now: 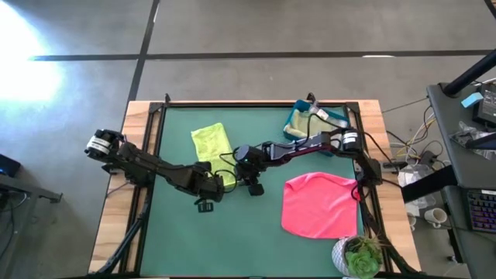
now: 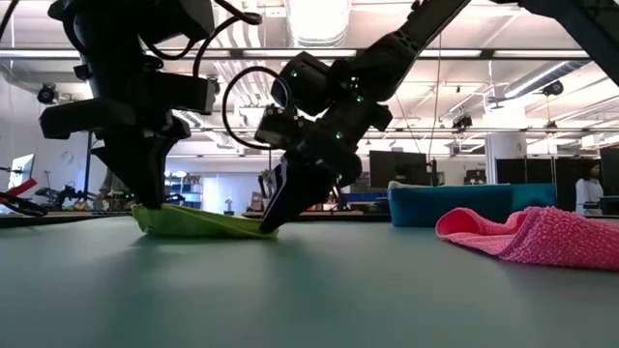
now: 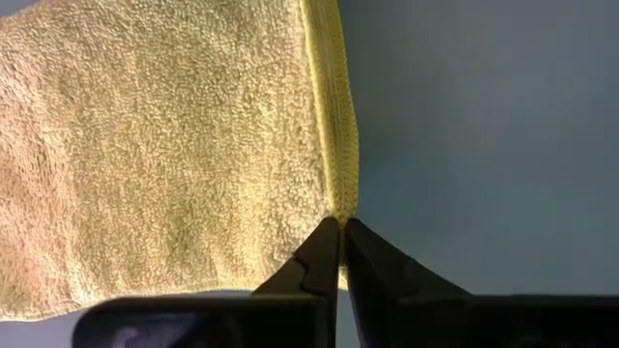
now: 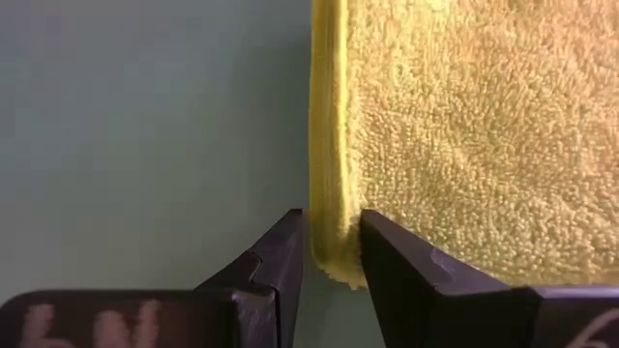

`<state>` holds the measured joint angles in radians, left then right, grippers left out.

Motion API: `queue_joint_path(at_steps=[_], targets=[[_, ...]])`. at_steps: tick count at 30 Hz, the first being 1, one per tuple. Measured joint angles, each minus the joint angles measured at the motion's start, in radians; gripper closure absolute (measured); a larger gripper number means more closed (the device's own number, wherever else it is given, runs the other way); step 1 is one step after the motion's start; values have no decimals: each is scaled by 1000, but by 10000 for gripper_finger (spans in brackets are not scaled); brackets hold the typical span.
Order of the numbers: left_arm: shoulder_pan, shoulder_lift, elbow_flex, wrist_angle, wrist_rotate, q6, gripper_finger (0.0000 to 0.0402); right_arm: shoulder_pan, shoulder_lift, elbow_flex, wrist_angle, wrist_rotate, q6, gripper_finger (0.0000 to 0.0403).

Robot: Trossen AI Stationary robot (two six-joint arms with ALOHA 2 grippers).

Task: Fold microfiber towels
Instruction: Fold the green microfiber cloth

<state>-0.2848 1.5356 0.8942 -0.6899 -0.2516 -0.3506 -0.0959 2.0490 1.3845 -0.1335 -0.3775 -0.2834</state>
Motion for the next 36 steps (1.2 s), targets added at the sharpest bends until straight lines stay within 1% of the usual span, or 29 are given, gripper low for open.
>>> queue_joint_path(at_steps=[7,11,14,18,21,26,30,36], targets=[[3,0,-2,1,0,-3,400,0,16,1,-1,46,-72,306],[7,0,-2,1,1,-10,400,0,32,3,0,50,-55,316],[13,-1,-2,1,8,-11,400,0,32,3,0,51,-27,337],[18,-1,0,-1,8,-11,400,1,21,14,-29,56,4,384],[18,-1,17,0,8,-11,400,2,3,38,-105,71,6,392],[18,-8,62,-13,13,-10,400,10,-36,89,-260,80,43,394],[17,-25,110,-65,25,-11,400,28,-56,130,-379,71,87,394],[7,-37,205,-90,161,-27,400,73,-116,165,-501,69,144,394]])
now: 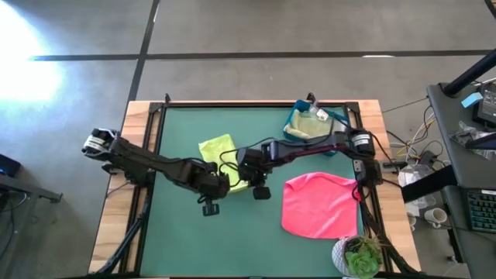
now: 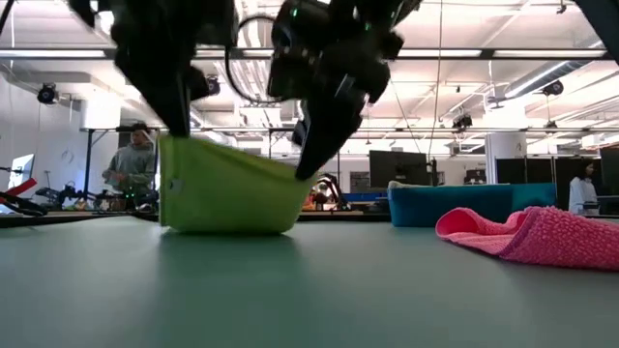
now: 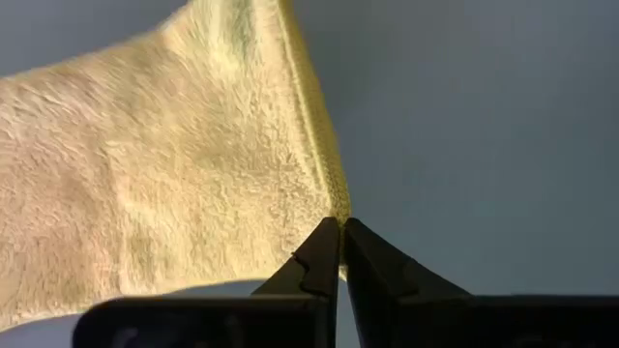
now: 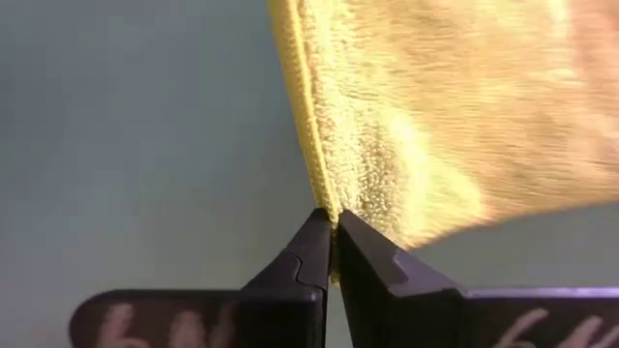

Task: Fold microfiber towels
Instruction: Fold the green microfiber cloth

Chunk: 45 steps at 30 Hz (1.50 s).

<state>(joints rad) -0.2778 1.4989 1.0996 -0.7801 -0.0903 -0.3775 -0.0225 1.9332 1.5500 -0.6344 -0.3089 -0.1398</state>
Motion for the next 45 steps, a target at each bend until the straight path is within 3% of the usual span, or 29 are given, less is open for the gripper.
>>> queue_joint_path(at_steps=[7,11,15,18,23,30,34,37,45], targets=[[-28,4,94,-91,-3,-117,400,61,-113,-1,-65,176,-26,394],[-28,2,126,-185,-71,-161,400,63,-131,-2,-5,260,-51,394],[3,2,136,-343,-200,-201,400,53,-102,-14,138,441,-136,394],[50,2,133,-427,-286,-243,400,20,-52,-15,228,469,-175,394],[159,21,117,-434,-318,-239,400,-42,30,-14,337,532,-196,394],[294,48,73,-412,-330,-184,400,-120,91,-13,441,522,-240,394],[333,49,65,-370,-306,-129,400,-155,93,-12,433,439,-237,394],[345,51,64,-342,-294,-79,400,-163,93,-12,430,439,-231,392],[357,52,62,-343,-307,-60,400,-168,94,-12,453,443,-226,343]])
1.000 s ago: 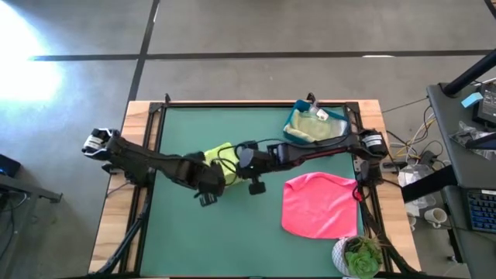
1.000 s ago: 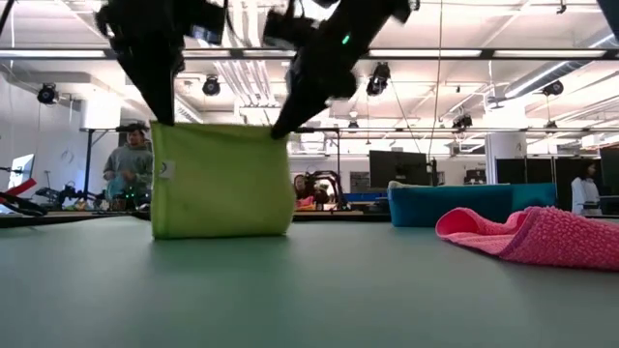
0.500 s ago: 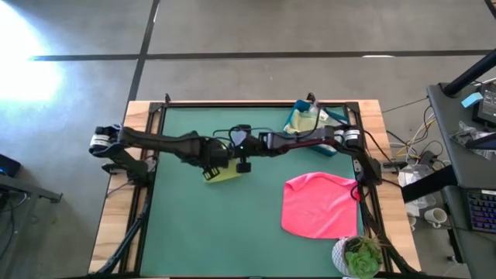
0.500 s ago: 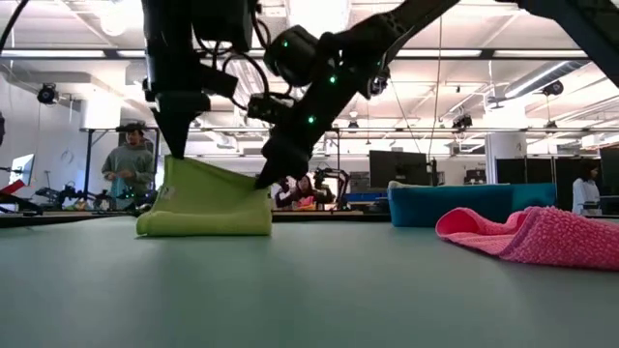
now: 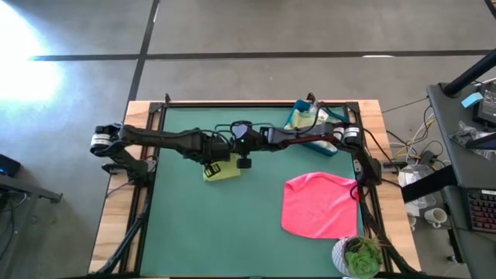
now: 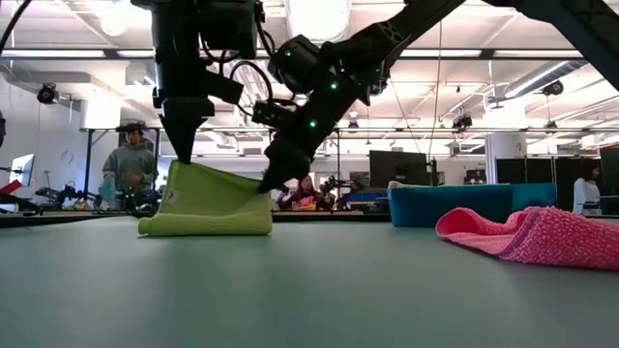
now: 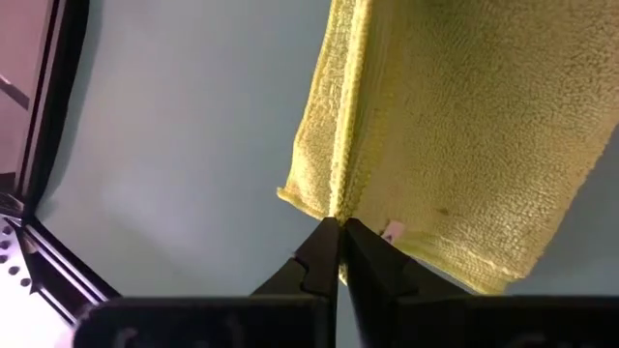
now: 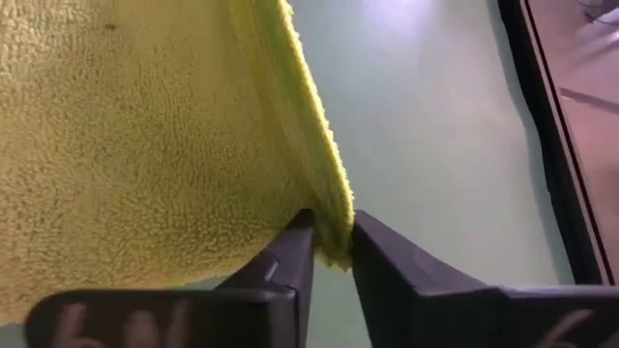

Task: Fold microfiber towels
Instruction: Fold the green microfiber cloth, then put the folded green microfiber cloth into the blue bin

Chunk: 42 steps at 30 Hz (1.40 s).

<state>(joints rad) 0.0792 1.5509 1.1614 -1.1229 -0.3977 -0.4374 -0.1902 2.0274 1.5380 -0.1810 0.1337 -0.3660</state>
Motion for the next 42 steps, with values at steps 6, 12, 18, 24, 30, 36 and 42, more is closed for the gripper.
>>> queue_joint_path(at_steps=[6,12,18,24,30,36,42], targets=[[16,0,-2,-25,-6,0,400,-18,0,14,38,1,80,295],[53,0,-3,-67,-11,0,363,-44,-3,61,-105,1,107,267],[71,0,-3,-65,-51,0,280,-50,-29,116,-271,-1,132,259],[71,-5,0,-62,74,2,233,-50,-111,101,-435,-27,131,271],[-49,-15,-6,-43,132,-1,231,-49,-232,1,-527,-144,146,280],[-185,-15,-22,108,131,-133,231,-45,-362,-154,-510,-173,243,276],[-250,-31,-105,303,128,-270,231,-30,-476,-315,-393,-224,349,274]])
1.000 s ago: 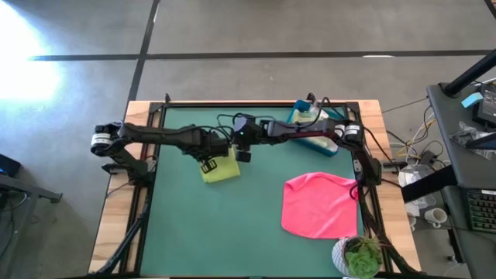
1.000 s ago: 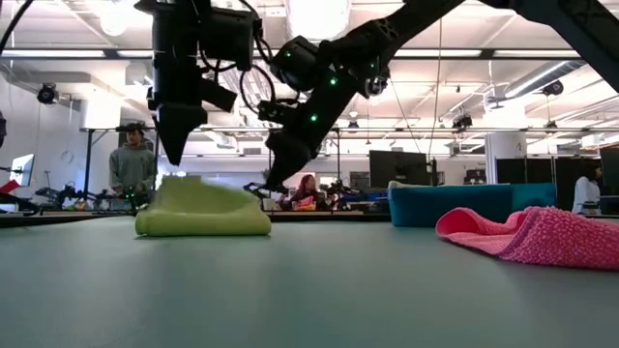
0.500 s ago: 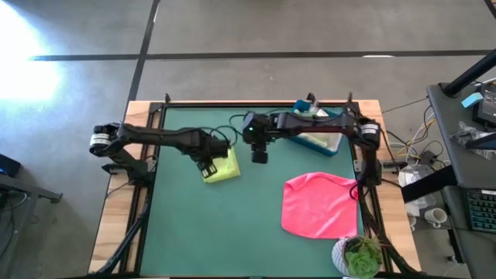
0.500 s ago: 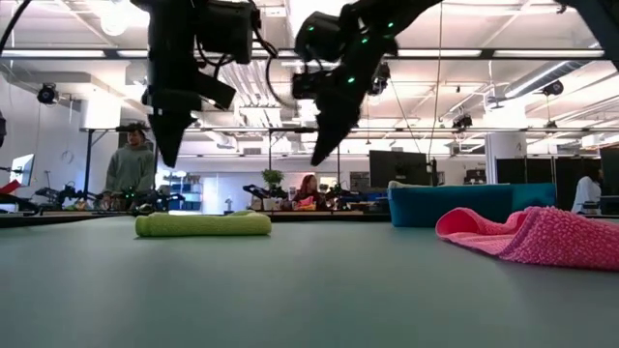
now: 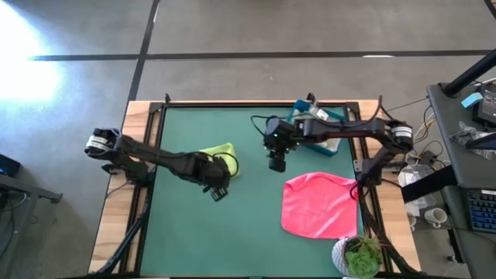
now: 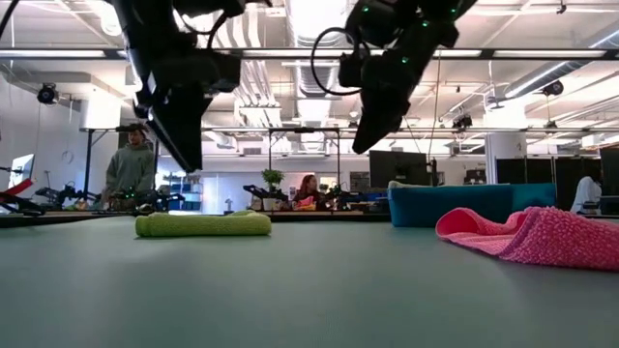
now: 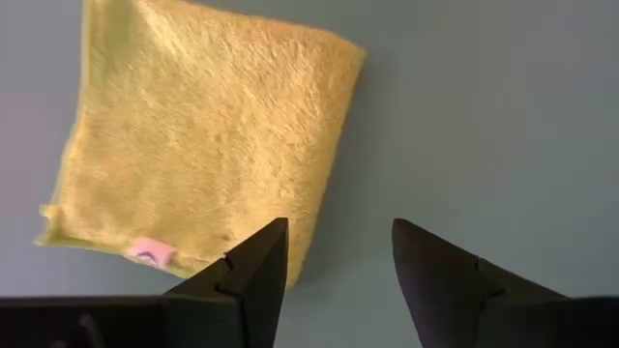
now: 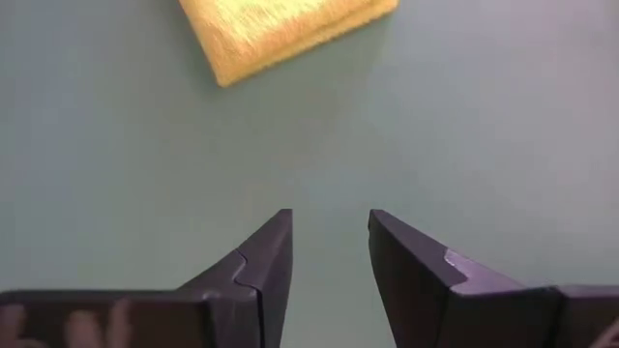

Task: Fold microfiber towels
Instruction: Put the folded green microfiber cloth into the blue bin

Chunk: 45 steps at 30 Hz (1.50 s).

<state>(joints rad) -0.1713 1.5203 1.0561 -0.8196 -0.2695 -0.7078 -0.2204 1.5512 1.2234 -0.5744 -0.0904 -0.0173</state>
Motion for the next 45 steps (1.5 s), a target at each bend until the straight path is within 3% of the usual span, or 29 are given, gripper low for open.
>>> queue_joint_path(at_steps=[4,12,21,32,37,45], targets=[[-23,-17,-56,24,-29,-28,230,18,-32,-80,129,-22,-2,279],[-63,-56,-146,34,-77,143,230,74,30,-160,363,-27,-187,277],[-65,-85,-257,162,-75,303,230,90,204,-19,387,-23,-229,282],[-59,-198,-283,120,-121,296,230,-32,282,146,394,-52,124,282],[-28,-333,-350,120,-137,288,230,-112,283,148,437,-141,371,282],[37,-591,-424,121,-132,269,230,-153,283,149,495,-149,650,267]])
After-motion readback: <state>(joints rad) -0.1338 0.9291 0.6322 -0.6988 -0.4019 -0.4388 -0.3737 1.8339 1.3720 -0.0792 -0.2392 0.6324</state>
